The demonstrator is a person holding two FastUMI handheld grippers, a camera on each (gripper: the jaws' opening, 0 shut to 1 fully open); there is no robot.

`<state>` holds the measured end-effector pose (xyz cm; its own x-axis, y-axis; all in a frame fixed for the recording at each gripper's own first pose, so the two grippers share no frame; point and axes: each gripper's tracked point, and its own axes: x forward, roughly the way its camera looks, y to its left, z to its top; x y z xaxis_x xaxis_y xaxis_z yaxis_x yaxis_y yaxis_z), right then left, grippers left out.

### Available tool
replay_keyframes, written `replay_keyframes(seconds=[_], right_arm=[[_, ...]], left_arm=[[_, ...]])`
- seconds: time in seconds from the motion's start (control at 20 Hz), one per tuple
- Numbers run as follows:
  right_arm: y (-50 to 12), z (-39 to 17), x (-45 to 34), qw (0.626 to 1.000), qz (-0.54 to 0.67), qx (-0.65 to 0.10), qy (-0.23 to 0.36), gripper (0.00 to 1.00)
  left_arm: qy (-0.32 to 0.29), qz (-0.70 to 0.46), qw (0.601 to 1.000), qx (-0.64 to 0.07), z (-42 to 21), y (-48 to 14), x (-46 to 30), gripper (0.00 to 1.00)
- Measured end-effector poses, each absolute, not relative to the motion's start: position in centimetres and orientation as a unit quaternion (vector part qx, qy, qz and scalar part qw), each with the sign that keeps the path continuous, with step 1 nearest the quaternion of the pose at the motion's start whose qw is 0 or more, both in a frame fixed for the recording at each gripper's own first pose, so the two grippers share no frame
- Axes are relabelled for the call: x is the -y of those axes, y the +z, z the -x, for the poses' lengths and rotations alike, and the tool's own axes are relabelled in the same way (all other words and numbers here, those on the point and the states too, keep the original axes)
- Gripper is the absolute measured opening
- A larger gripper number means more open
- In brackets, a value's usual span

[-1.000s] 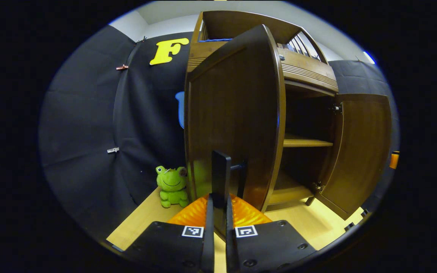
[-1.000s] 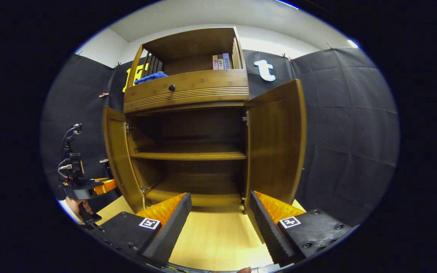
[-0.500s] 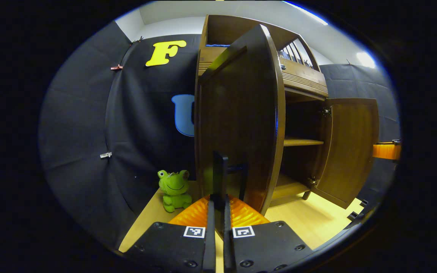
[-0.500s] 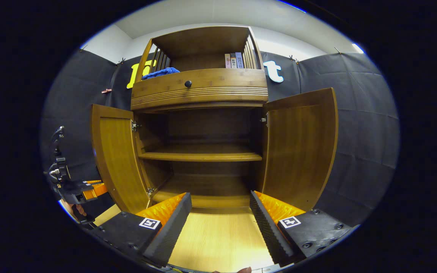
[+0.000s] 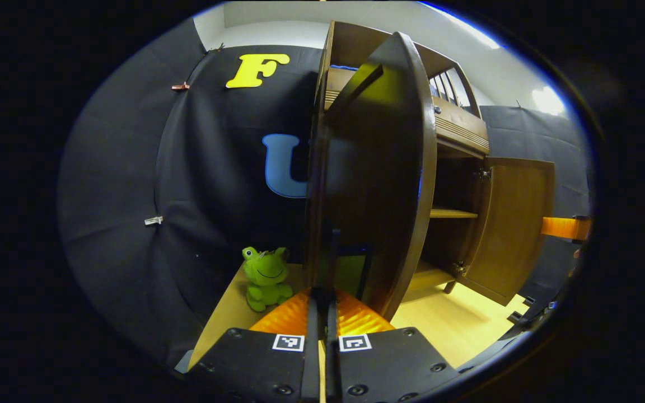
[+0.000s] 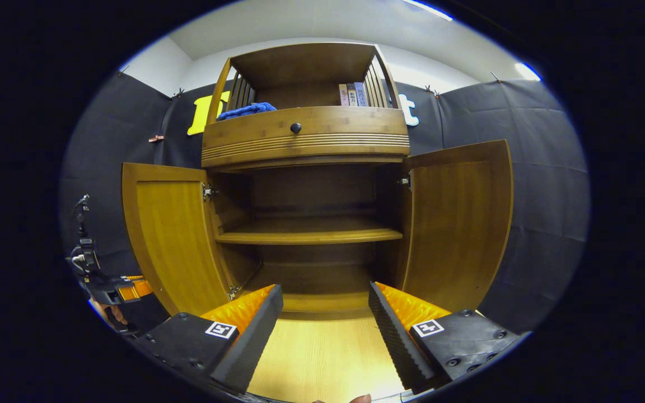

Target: Open the right door of the double-door shoe cabinet with the right hand, and open the left door with the left hand.

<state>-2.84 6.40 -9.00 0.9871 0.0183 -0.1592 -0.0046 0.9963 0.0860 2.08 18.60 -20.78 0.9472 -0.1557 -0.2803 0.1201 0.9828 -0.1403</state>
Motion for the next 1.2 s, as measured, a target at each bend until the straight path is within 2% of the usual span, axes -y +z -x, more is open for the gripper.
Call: replay_keyframes(seconds=[0.15,0.3,0.35,0.45,0.5,0.75,0.8,0.85,0.9,1.2], right_arm=[[-9.3,3.5,-6.9,0.995,-0.045,-0.085,0.004,0.99],[-9.5,4.0,-6.9,0.995,-0.042,-0.092,0.004,0.96],[-9.5,4.1,-6.8,0.995,-0.043,-0.091,0.004,0.98],[-9.3,4.1,-6.7,0.995,-0.044,-0.087,0.001,0.98],[-9.3,4.0,-6.7,0.995,-0.044,-0.087,0.001,0.98],[-8.9,3.7,-6.3,0.996,-0.049,-0.078,0.000,0.98],[-8.8,3.6,-6.1,0.996,-0.051,-0.075,0.000,0.96],[-8.7,3.6,-5.8,0.996,-0.052,-0.073,-0.002,0.96],[-8.7,3.5,-5.4,0.996,-0.051,-0.070,-0.003,0.96],[-7.8,2.5,-3.1,0.997,-0.057,-0.058,0.006,0.98]], left_arm=[[-0.070,0.062,0.985,-0.146,-1.9,-20.7,-18.6,0.07],[-0.071,0.058,0.986,-0.137,-1.4,-20.3,-18.6,0.09],[-0.075,0.058,0.987,-0.132,-0.6,-20.1,-18.5,0.06],[-0.081,0.059,0.987,-0.127,2.0,-19.8,-18.3,0.14],[-0.073,0.054,0.988,-0.122,2.4,-19.3,-18.6,0.22],[-0.065,0.028,0.991,-0.110,4.5,-17.8,-17.4,0.85],[-0.063,0.027,0.992,-0.110,4.7,-17.7,-17.1,0.92],[-0.061,0.029,0.992,-0.109,4.8,-17.4,-16.6,0.89],[-0.060,0.031,0.992,-0.106,4.9,-17.1,-16.0,0.94],[-0.062,0.031,0.994,-0.089,4.2,-14.5,-11.4,0.93]])
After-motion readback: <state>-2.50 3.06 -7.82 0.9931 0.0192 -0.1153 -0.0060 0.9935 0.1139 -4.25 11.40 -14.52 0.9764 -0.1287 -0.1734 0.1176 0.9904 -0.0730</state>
